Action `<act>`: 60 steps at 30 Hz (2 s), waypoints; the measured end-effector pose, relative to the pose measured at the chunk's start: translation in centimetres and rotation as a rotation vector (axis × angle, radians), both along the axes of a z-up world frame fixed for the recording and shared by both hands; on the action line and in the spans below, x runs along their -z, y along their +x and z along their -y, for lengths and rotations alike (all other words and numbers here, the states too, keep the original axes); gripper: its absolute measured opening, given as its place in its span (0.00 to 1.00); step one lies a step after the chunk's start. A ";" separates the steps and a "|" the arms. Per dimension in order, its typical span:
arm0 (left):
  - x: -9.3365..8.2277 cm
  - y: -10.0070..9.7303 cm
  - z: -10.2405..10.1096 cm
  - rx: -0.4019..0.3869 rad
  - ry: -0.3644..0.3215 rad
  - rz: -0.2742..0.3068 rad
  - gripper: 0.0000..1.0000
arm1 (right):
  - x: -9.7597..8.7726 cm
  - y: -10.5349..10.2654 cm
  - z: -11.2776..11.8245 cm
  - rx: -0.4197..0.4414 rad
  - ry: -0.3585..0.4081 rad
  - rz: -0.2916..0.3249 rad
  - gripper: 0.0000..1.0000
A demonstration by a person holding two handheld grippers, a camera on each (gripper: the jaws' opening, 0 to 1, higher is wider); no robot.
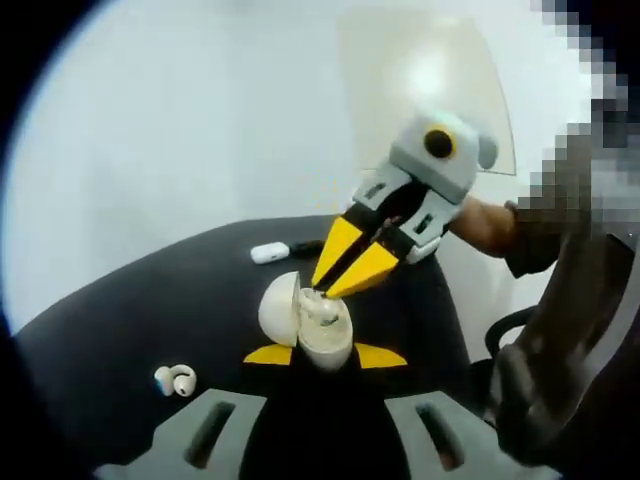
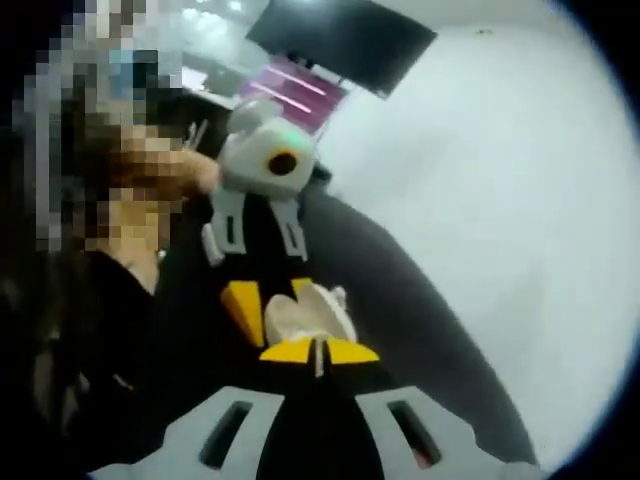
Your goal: Pick up three earphones and place each one into its charging case using tactile feedback, ensure that each earphone is properly inserted and securely positioned inside the case.
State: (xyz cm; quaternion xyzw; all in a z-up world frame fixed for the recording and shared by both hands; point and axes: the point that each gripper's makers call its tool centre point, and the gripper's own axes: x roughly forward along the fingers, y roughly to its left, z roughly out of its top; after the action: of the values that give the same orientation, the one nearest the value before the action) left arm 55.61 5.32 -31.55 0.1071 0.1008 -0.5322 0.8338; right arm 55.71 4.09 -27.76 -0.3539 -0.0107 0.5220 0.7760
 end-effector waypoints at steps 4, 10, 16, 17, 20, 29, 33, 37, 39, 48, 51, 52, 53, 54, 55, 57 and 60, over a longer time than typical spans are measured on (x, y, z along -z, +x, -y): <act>0.0 0.0 0.0 0.001 0.000 0.001 0.18 | -1.2 0.4 0.6 0.013 0.113 -0.100 0.06; 0.0 0.0 0.1 0.003 0.000 0.002 0.18 | 0.7 0.8 1.1 0.045 0.228 -0.470 0.09; 0.0 -0.1 0.2 0.005 0.003 0.011 0.18 | 1.5 1.2 0.6 0.074 0.315 -0.724 0.11; 0.0 -0.1 0.2 0.003 0.005 0.011 0.18 | 1.4 1.4 0.5 0.076 0.316 -0.707 0.11; 0.0 -0.1 0.2 0.004 0.003 0.004 0.18 | 1.4 1.2 0.4 0.080 0.297 -0.687 0.10; 0.0 -0.1 0.2 0.005 0.001 -0.001 0.18 | 0.4 0.8 0.7 0.054 0.285 -0.586 0.07; 0.0 -0.1 0.2 0.006 0.001 0.003 0.18 | 0.6 1.1 0.5 0.068 0.266 -0.543 0.06; 0.0 -0.1 0.2 0.004 0.000 -0.003 0.18 | -0.2 0.8 0.3 0.044 0.262 -0.480 0.06; 0.0 -0.1 0.2 0.002 -0.001 -0.003 0.18 | -0.8 0.5 0.3 0.021 0.275 -0.456 0.05; 0.0 0.0 0.2 0.003 -0.002 -0.007 0.18 | -4.1 1.5 0.4 -0.001 0.409 -0.432 0.05; 0.0 0.0 0.2 0.003 -0.002 -0.005 0.18 | -4.8 2.5 -0.2 0.009 0.418 -0.441 0.05; 0.0 0.0 0.2 0.003 -0.002 -0.005 0.18 | -5.0 2.9 -0.5 0.012 0.414 -0.444 0.05; 0.0 0.0 0.2 0.004 -0.002 -0.005 0.18 | -5.2 3.4 -0.7 0.012 0.413 -0.447 0.05; 0.0 0.0 0.2 0.004 -0.002 -0.005 0.18 | -5.4 3.9 -1.1 0.011 0.416 -0.461 0.05; 0.1 0.0 0.2 0.005 -0.002 -0.006 0.18 | -5.4 4.4 -1.4 0.020 0.419 -0.495 0.05; 0.1 0.0 0.2 0.006 -0.002 -0.005 0.18 | -5.2 5.8 -1.9 0.035 0.413 -0.524 0.06; 0.1 0.0 0.2 0.007 -0.002 -0.001 0.18 | -3.2 7.9 -2.4 0.091 0.363 -0.624 0.06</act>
State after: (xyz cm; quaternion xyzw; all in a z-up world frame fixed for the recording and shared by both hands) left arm 55.66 5.10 -31.60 0.1064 0.1002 -0.5353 0.8319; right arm 63.65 6.46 -24.57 -0.0342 0.1501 0.5595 0.8144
